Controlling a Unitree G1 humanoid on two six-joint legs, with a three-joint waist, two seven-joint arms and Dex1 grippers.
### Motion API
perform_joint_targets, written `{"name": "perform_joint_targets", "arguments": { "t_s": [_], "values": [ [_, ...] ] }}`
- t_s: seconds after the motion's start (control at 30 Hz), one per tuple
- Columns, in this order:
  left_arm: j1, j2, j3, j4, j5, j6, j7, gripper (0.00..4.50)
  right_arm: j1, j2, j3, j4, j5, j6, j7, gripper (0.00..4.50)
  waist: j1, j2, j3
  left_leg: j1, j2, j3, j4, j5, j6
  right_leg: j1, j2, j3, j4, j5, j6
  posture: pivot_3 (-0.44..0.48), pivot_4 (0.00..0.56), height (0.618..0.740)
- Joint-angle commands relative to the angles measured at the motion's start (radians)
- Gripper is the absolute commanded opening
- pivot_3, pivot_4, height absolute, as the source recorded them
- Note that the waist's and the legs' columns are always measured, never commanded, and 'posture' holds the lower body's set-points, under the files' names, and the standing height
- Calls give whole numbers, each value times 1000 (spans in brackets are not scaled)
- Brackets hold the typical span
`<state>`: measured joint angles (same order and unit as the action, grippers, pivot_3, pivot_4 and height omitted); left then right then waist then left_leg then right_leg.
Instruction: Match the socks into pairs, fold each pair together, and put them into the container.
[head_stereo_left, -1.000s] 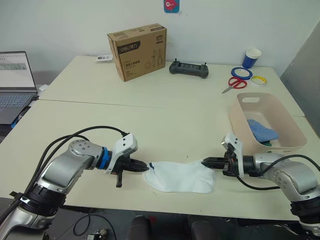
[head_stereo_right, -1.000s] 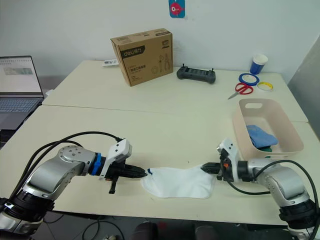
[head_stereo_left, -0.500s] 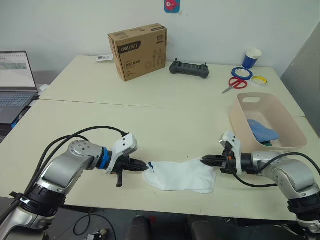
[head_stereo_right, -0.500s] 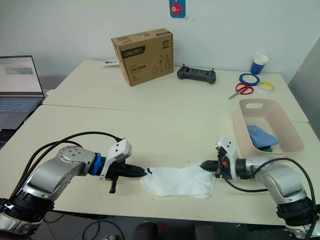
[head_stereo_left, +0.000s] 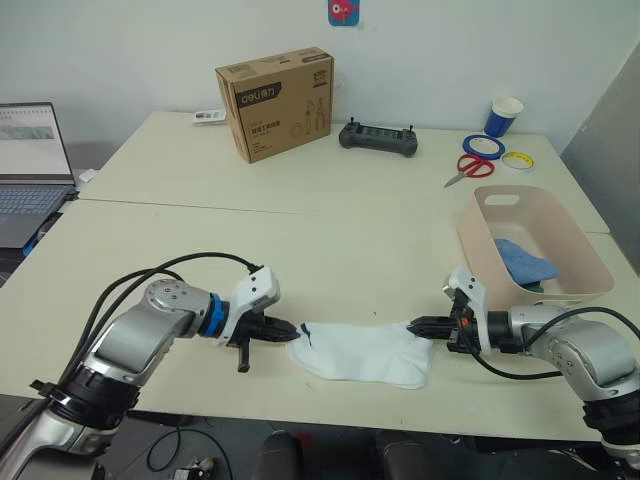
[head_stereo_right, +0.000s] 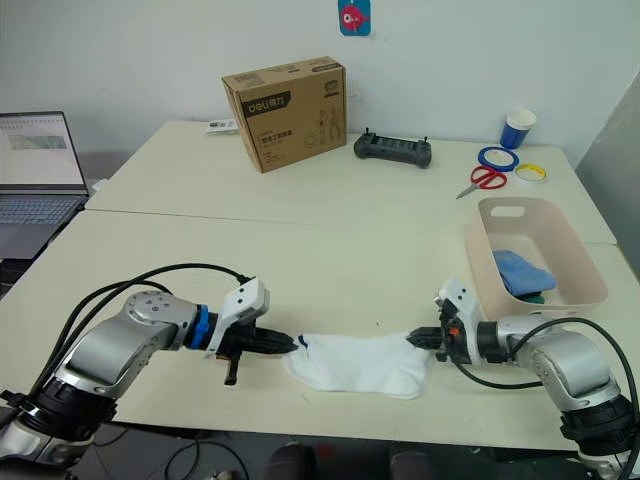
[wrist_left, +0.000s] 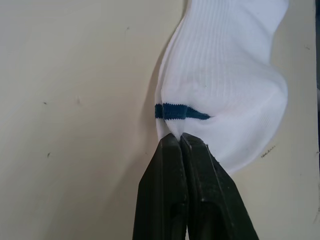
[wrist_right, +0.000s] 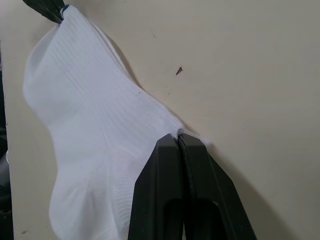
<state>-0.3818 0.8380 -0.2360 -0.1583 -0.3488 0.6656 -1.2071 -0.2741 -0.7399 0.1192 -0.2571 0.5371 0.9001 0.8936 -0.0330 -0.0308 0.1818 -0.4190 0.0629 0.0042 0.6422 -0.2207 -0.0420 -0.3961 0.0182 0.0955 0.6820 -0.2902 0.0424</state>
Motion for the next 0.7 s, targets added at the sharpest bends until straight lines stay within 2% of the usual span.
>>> {"name": "perform_joint_targets", "arguments": {
  "t_s": [0.03, 0.1, 0.2, 0.3, 0.4, 0.47, 0.63, 0.7],
  "values": [
    [-15, -2, 2, -4, 9, -16, 1, 0, 10, -7, -13, -9, 2, -13, 12, 34, 0, 0, 0, 0, 0, 0, 0, 0, 0, 0, 0, 0, 0, 0, 0, 0, 150, 740],
    [-18, -5, 2, 1, 12, -20, -1, 0, 10, -3, -13, -8, 0, -14, 12, 34, 0, 0, 0, 0, 0, 0, 0, 0, 0, 0, 0, 0, 0, 0, 0, 0, 150, 740],
    [-18, -13, 14, -5, 1, -17, 1, 642, 10, 5, -19, -7, 1, -23, 10, 0, 0, 0, 0, 0, 0, 0, 0, 0, 0, 0, 0, 0, 0, 0, 0, 0, 150, 740],
    [-15, -15, 23, -9, -3, -13, 2, 1578, 9, 5, -28, -4, 2, -30, 11, 691, 0, 0, 0, 0, 0, 0, 0, 0, 0, 0, 0, 0, 0, 0, 0, 0, 150, 740],
    [-9, -17, 52, -17, -20, 11, 21, 2588, 8, 5, -49, -11, 11, -33, 6, 1728, 0, 0, 0, 0, 0, 0, 0, 0, 0, 0, 0, 0, 0, 0, 0, 0, 150, 740],
    [-1, -11, 113, -23, -69, 29, 22, 3198, 10, 0, -91, -37, 37, -25, 4, 2416, 0, 0, 0, 0, 0, 0, 0, 0, 0, 0, 0, 0, 0, 0, 0, 0, 150, 740],
    [12, -6, 231, -89, -202, 41, -16, 3198, -27, 20, -204, -122, 153, -1, -2, 2416, -1, 0, 0, 0, 0, 0, 0, 0, 0, 0, 0, 0, 0, 0, 0, 0, 150, 740],
    [-1, -34, 212, -128, -199, 10, 0, 3198, -30, 15, -170, -161, 142, -49, 30, 2416, 0, 0, 0, 0, 0, 0, 0, 0, 0, 0, 0, 0, 0, 0, 0, 0, 150, 740]
  ]
}}
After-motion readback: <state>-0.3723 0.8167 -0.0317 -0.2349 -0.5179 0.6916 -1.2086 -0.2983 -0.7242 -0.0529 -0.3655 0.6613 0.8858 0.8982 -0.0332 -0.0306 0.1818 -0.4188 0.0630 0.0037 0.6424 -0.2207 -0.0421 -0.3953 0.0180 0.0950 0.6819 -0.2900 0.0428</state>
